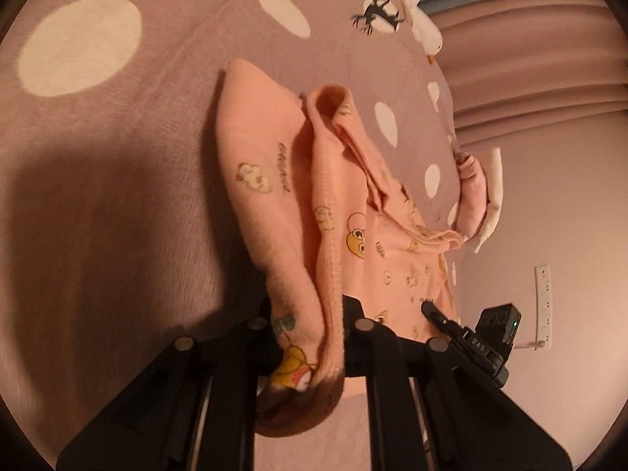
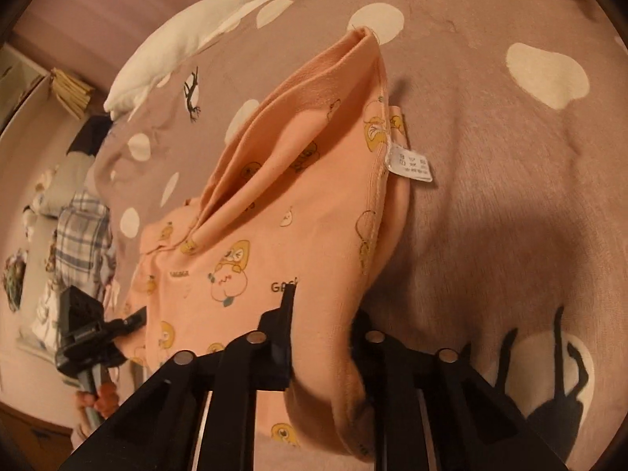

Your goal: Fold small clothes

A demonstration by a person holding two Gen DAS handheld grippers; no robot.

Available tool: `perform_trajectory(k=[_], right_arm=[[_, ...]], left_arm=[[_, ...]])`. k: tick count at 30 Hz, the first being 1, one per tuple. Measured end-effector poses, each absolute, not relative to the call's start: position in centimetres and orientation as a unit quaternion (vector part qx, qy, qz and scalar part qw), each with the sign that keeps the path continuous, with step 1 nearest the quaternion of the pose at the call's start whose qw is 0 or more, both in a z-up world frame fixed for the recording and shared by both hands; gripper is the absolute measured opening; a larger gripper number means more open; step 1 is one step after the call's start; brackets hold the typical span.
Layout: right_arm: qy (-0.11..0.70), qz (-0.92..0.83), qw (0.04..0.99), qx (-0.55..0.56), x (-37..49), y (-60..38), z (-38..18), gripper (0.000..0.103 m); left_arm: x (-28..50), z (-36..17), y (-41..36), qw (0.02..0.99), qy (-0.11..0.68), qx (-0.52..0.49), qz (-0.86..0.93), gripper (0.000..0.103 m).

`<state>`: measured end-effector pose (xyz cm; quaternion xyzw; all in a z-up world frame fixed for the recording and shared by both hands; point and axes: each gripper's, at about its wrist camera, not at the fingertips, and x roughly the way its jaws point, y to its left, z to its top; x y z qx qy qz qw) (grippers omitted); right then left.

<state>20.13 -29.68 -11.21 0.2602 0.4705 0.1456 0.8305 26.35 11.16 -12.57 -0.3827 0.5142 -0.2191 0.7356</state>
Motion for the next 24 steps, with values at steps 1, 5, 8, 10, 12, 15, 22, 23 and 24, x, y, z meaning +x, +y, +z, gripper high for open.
perform_trajectory(k=[1,5,8,10,12,15,22,23,24], right_arm=[[0.466,0.148,0.831,0.264,19.9,-29.7,-10.8,0.014],[0.464,0.164,0.829,0.265,18.2,-29.6,-9.2,0.014],[0.475,0.169,0.825,0.256,15.7,-29.6,-8.8,0.014],[0.482,0.174,0.82,0.257,13.7,-29.7,-8.9,0.014],[0.488,0.179,0.816,0.253,11.0,-29.6,-9.3,0.014],[0.499,0.183,0.806,0.261,8.4,-29.6,-10.0,0.014],[0.499,0.105,0.828,0.235,6.1,-30.9,-10.7,0.033],[0.485,0.094,0.841,0.222,6.0,-30.9,-9.9,0.033],[0.472,0.088,0.852,0.209,6.0,-30.7,-9.2,0.033]], left_arm=[[26.0,-12.3,11.3,0.737,0.51,-0.385,-0.221,0.011],[23.0,-10.9,11.1,0.737,0.506,-0.376,-0.243,0.011],[19.2,-10.9,11.0,0.73,0.522,-0.362,-0.252,0.011],[16.6,-11.2,11.3,0.726,0.533,-0.355,-0.25,0.011],[14.2,-11.5,11.6,0.721,0.541,-0.355,-0.25,0.011],[11.4,-12.1,12.2,0.717,0.555,-0.347,-0.239,0.013],[8.7,-10.6,14.5,0.753,0.549,-0.313,-0.185,0.034],[8.8,-10.0,15.0,0.762,0.539,-0.309,-0.181,0.036],[8.8,-9.7,15.4,0.768,0.532,-0.31,-0.18,0.037]])
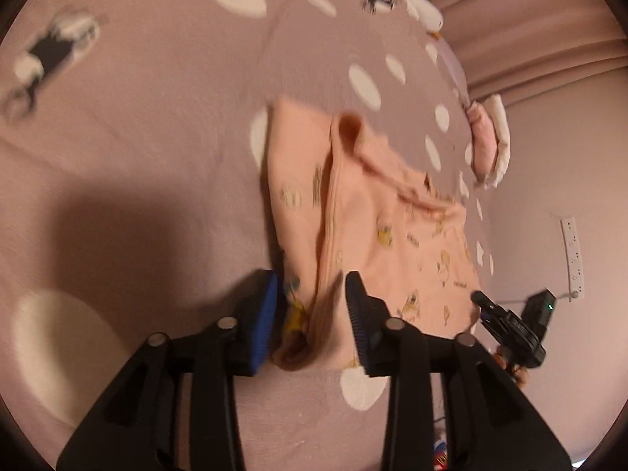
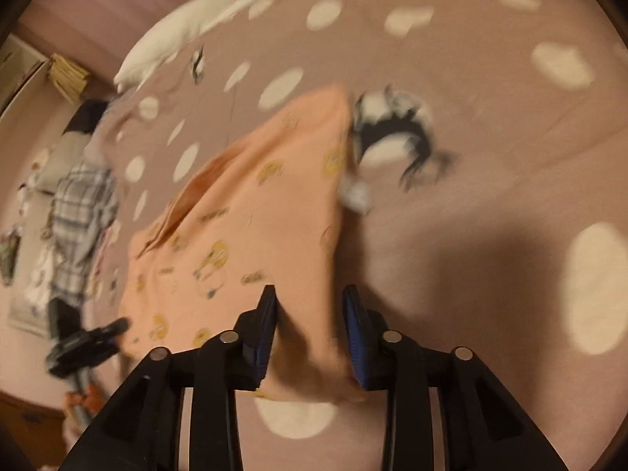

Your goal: Fold small clothes

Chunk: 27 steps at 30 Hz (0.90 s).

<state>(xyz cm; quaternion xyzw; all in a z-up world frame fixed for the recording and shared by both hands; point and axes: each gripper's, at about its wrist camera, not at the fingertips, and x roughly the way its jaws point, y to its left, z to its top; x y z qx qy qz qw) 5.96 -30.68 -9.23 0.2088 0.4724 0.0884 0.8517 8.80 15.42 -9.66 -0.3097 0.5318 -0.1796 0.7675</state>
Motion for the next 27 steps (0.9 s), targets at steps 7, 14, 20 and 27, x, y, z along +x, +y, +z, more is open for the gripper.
perform_trajectory(k=[7,14,20,27], right_arm=[[0.441,0.178,0.862,0.174,7.4,-26.4,-7.1,0.033],[0.488,0.312,0.791,0.195,13.9,-17.5,-10.0,0.033],[0.527,0.335,0.755,0.201,21.2,-11.8,-12.1,0.033],[0.444,0.296,0.796,0.285,24.2,-13.6,-8.8,0.033]], left_arm=[[13.2,-7.8,13.3,0.804,0.494,-0.25,-0.214,0.037],[16.1,-9.4,10.7,0.794,0.506,-0.231,-0.247,0.036],[15.6,-9.6,12.2,0.791,0.508,-0.234,-0.247,0.036],[16.1,-9.3,12.6,0.791,0.507,-0.239,-0.246,0.037]])
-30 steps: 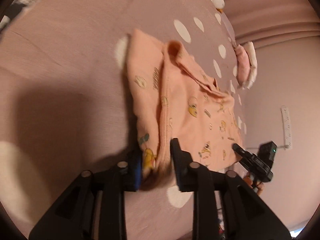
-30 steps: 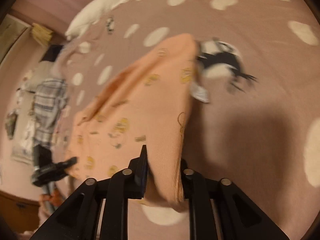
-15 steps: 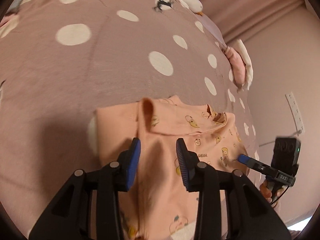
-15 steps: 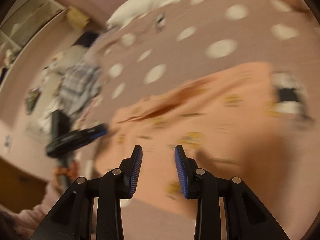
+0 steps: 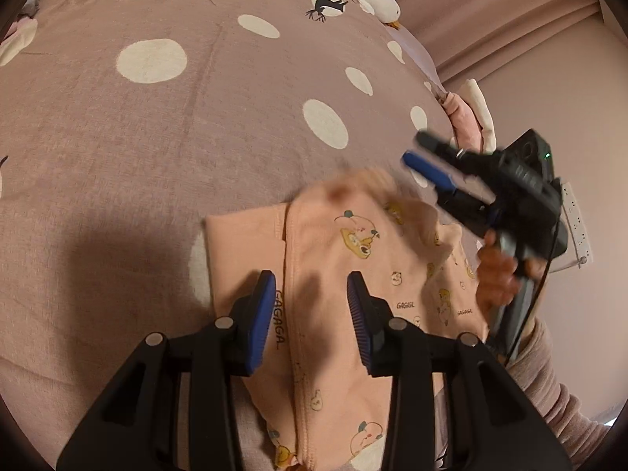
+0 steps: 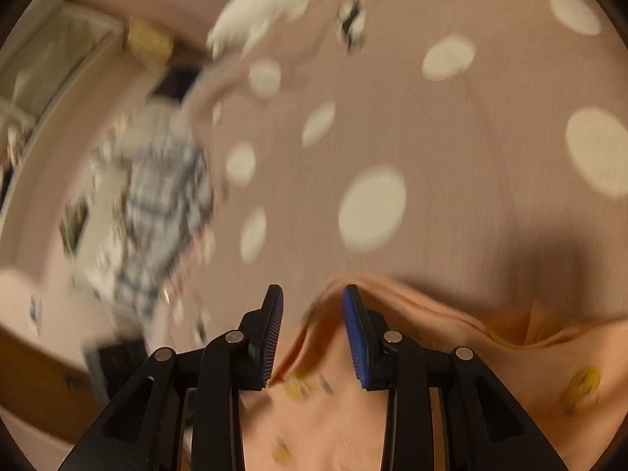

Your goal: Fold small clothes

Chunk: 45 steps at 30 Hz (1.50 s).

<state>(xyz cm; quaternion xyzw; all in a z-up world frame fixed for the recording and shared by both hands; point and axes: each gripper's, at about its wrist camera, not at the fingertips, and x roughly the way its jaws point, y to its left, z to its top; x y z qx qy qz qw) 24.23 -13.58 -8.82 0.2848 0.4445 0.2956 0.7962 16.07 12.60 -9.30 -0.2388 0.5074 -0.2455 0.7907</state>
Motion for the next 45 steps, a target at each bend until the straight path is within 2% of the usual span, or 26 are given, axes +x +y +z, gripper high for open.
perform_trajectory(k=[3,9,18,22,30,31,33,34,35,38,45], right_arm=[[0.422,0.306,0.804,0.286,22.4,-14.8,-7.5,0.033],[0.427,0.273,0.827,0.242,18.6,-17.7,-7.9,0.034],[0.408,0.191,0.84,0.303,12.7,-27.1,-9.3,0.034],[0.401,0.177,0.841,0.318,11.1,-28.0,-9.5,0.034],[0.404,0.176,0.84,0.316,10.4,-27.8,-9.7,0.034],[0.404,0.176,0.841,0.316,10.6,-27.6,-9.6,0.034],[0.405,0.177,0.84,0.314,10.6,-27.4,-9.6,0.034],[0.406,0.176,0.841,0.312,10.5,-27.3,-9.7,0.034],[0.407,0.176,0.842,0.308,10.5,-27.1,-9.7,0.034],[0.412,0.171,0.843,0.299,10.1,-26.9,-9.8,0.034],[0.42,0.169,0.84,0.301,9.9,-26.4,-10.0,0.034]], left_arm=[[16.7,-9.2,11.6,0.789,0.505,-0.229,-0.265,0.037],[19.4,-10.4,10.3,0.771,0.517,-0.242,-0.281,0.039],[23.0,-11.4,11.2,0.755,0.514,-0.306,-0.27,0.039],[23.9,-11.1,11.6,0.766,0.516,-0.293,-0.247,0.043],[24.8,-11.8,11.3,0.741,0.523,-0.315,-0.28,0.041],[24.9,-12.0,11.3,0.738,0.521,-0.323,-0.283,0.04],[25.2,-12.3,11.1,0.732,0.519,-0.335,-0.288,0.029],[25.3,-12.6,11.0,0.729,0.52,-0.339,-0.288,0.015],[25.4,-12.8,11.0,0.724,0.524,-0.344,-0.289,0.006],[25.2,-13.2,11.2,0.725,0.532,-0.348,-0.264,0.0],[23.1,-10.3,14.5,0.751,0.469,-0.398,-0.241,0.001]])
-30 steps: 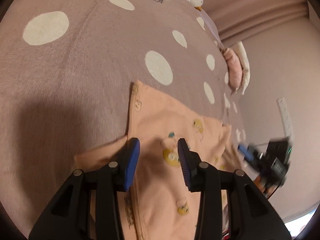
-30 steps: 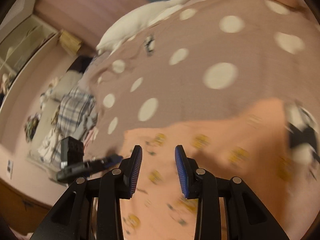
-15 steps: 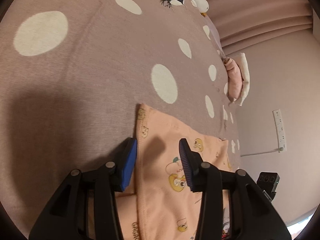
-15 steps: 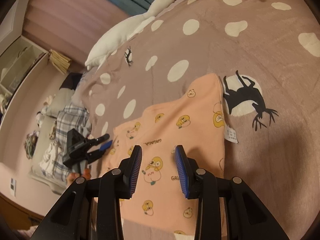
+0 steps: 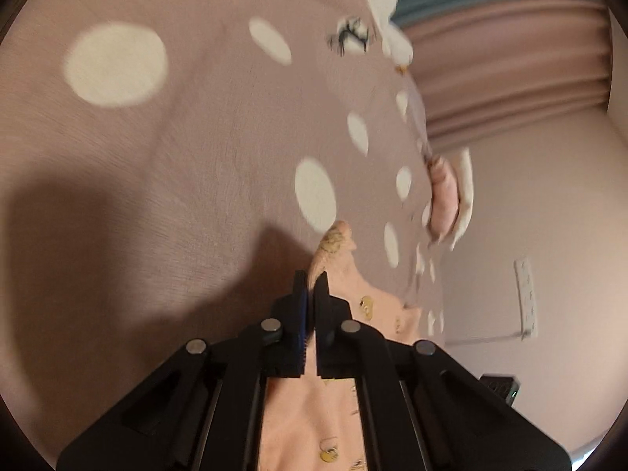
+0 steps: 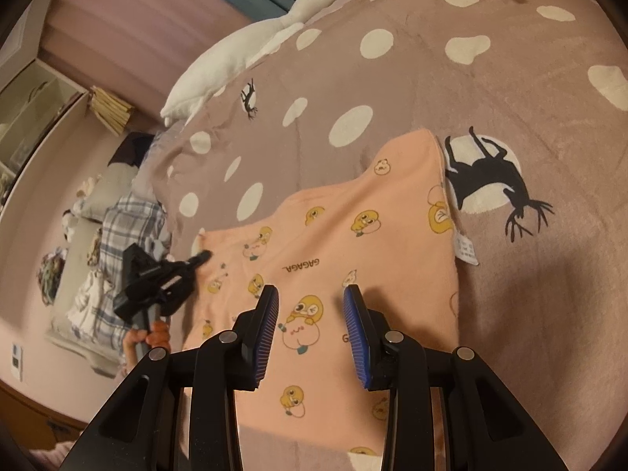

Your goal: Fold small clothes

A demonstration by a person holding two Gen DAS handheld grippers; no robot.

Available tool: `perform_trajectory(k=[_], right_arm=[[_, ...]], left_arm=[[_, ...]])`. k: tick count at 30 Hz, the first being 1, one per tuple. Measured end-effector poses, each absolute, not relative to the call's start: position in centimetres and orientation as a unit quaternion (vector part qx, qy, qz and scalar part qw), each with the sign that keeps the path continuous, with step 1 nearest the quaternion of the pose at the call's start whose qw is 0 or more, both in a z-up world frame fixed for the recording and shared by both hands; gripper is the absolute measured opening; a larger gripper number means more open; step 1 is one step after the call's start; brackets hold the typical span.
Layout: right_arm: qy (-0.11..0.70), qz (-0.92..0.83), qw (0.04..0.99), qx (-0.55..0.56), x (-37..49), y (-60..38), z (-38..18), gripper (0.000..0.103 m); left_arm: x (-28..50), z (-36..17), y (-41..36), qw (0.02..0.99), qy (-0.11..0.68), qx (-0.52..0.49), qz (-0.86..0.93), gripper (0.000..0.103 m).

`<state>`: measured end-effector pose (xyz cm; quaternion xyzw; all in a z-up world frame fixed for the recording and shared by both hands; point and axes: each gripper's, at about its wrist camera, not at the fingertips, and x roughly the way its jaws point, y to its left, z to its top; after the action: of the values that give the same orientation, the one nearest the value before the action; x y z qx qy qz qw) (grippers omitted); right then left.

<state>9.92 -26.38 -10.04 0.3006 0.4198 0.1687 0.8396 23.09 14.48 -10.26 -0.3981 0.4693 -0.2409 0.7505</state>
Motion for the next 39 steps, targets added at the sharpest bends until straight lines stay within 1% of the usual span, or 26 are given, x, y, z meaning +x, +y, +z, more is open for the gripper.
perform_trajectory(k=[2,5,11,12,13,14,15,20,24,28,29,31,36,39], right_arm=[[0.421,0.172,0.839,0.298,10.0,-25.9,-9.9,0.034],[0.42,0.183,0.839,0.292,10.0,-25.1,-9.7,0.034],[0.424,0.197,0.839,0.28,10.0,-23.8,-9.5,0.035],[0.424,0.199,0.838,0.279,10.0,-23.7,-9.5,0.04],[0.426,0.2,0.838,0.276,10.0,-23.5,-9.5,0.044],[0.427,0.203,0.838,0.272,9.9,-23.2,-9.5,0.045],[0.428,0.205,0.838,0.271,9.8,-23.0,-9.4,0.045],[0.435,0.218,0.833,0.265,9.8,-22.0,-9.7,0.045],[0.438,0.221,0.828,0.27,9.9,-21.7,-10.0,0.045],[0.44,0.224,0.827,0.268,9.8,-21.6,-10.1,0.045],[0.441,0.224,0.826,0.268,9.9,-21.6,-10.2,0.045],[0.444,0.223,0.825,0.27,9.8,-21.6,-10.3,0.045],[0.449,0.216,0.823,0.273,9.5,-21.5,-10.6,0.045],[0.452,0.213,0.824,0.267,9.4,-21.4,-10.4,0.045]], left_arm=[[22.7,-9.5,15.6,0.756,0.46,-0.403,-0.231,0.001],[22.2,-8.3,16.8,0.777,0.458,-0.378,-0.211,0.0],[21.5,-8.8,17.8,0.754,0.465,-0.402,-0.23,0.0],[21.4,-9.1,17.6,0.745,0.473,-0.403,-0.24,0.004],[21.3,-9.4,17.2,0.741,0.481,-0.401,-0.244,0.012],[21.2,-9.6,16.5,0.738,0.492,-0.391,-0.243,0.023],[21.0,-9.7,16.2,0.738,0.497,-0.385,-0.244,0.026],[19.8,-10.9,14.4,0.723,0.524,-0.363,-0.266,0.027],[18.8,-11.8,14.4,0.719,0.541,-0.349,-0.261,0.027],[18.1,-12.4,15.4,0.707,0.541,-0.369,-0.267,0.027],[18.0,-12.6,15.4,0.702,0.543,-0.373,-0.272,0.029],[18.1,-12.9,15.0,0.685,0.548,-0.383,-0.291,0.03],[19.1,-14.2,13.4,0.641,0.548,-0.421,-0.334,0.03],[19.3,-14.6,13.0,0.63,0.54,-0.438,-0.345,0.027]])
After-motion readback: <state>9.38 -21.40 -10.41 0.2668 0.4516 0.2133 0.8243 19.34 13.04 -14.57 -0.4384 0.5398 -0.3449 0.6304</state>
